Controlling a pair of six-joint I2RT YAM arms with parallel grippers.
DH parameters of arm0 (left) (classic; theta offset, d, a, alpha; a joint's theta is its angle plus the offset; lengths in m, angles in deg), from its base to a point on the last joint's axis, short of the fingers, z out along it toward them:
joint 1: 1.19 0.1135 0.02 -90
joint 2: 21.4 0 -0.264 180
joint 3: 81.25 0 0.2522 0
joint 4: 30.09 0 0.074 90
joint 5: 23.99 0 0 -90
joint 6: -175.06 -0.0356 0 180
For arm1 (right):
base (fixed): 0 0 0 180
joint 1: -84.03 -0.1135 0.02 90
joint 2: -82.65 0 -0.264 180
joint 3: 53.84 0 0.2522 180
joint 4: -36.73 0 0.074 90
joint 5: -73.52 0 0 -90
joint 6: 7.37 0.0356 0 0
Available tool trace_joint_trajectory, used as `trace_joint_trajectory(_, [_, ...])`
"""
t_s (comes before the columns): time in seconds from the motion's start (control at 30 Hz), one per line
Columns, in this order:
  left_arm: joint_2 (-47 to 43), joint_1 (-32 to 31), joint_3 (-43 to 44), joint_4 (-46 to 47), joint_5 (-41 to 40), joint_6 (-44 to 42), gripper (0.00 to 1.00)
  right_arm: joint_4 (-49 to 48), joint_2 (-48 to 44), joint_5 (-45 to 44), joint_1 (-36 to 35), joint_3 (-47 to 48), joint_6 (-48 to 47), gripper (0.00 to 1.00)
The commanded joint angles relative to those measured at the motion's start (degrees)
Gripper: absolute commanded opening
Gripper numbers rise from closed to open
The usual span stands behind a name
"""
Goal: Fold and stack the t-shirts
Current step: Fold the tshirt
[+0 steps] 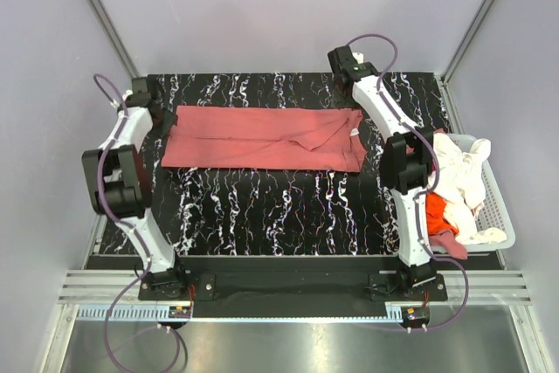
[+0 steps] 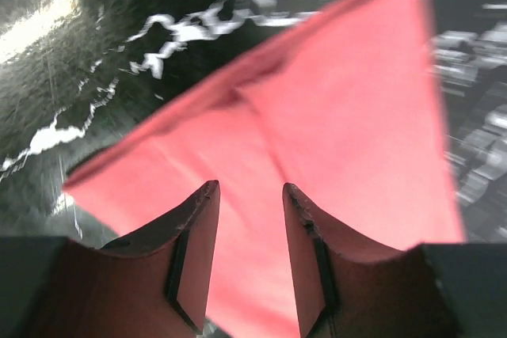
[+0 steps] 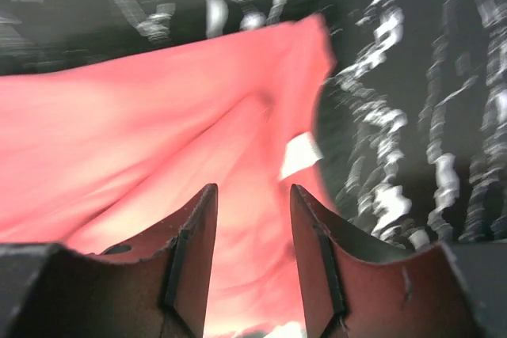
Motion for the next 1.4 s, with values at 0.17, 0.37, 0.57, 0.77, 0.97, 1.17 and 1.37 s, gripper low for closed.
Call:
trace_joint_trajectory(0.17, [-16.1,-7.4,-6.8,1.2,8.2,-6.2,0.43,-11.7,-19.4,22.5,-2.2,-22.8,32.2,0.48])
trace_joint_trajectory(0.37, [-25.6,-8.5,-18.4,8.3,21.0,-13.1,0.45,-18.2,-24.8,23.0,-2.7,-36.1,49.8,0.48])
trace_joint_trajectory(0.57, [-32.6,-9.5,-26.8,14.9,34.0,-17.1,0.45,-19.8,-20.3,24.9,-4.8,-37.2,54.9,0.47])
trace_joint_trajectory(0.77, [-35.1,-9.5,-29.3,16.3,35.2,-17.8,0.47,-23.2,-17.3,23.1,-5.0,-39.6,56.6,0.47])
trace_joint_trajectory(0.97, [-34.0,-9.5,-29.4,17.7,37.9,-16.6,0.47,-23.1,-15.9,20.9,-5.6,-40.2,58.8,0.46])
trace_joint_trajectory(1.17, [-35.2,-9.5,-29.9,18.0,37.3,-16.4,0.47,-23.9,-14.4,18.9,-5.9,-40.2,58.6,0.43])
trace_joint_trajectory(1.37, [-34.7,-9.5,-29.6,17.9,37.9,-16.1,0.47,-27.2,-13.1,18.7,-5.8,-38.8,57.4,0.33])
